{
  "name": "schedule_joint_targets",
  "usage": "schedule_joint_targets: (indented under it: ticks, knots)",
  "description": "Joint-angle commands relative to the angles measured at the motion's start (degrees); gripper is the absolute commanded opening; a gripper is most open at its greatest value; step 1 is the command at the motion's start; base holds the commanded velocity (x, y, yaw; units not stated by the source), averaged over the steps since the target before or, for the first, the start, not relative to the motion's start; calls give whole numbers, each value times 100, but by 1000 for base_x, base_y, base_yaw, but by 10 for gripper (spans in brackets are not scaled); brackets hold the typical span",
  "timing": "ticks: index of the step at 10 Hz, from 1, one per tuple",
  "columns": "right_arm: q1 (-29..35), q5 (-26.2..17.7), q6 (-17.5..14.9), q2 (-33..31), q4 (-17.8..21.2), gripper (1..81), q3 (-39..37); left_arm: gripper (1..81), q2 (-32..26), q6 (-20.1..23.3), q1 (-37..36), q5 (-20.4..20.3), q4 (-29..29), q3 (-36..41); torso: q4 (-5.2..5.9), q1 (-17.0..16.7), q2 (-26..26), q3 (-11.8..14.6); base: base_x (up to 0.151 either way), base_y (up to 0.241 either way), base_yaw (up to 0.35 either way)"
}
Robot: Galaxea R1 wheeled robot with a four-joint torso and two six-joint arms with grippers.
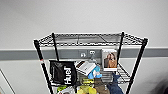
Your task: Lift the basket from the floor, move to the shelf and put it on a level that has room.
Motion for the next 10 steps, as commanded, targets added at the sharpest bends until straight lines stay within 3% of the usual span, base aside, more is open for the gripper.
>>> schedule_joint_targets:
  ticks: [1,10]
  knots:
    - [677,-109,38,-74,121,10,457,10,-101,45,-626,197,-90,341,0,0,2,0,69,0,0]
    - [519,67,29,-249,121,10,791,10,-268,62,-556,188,-46,622,0,-2,2,0,7,0,0]
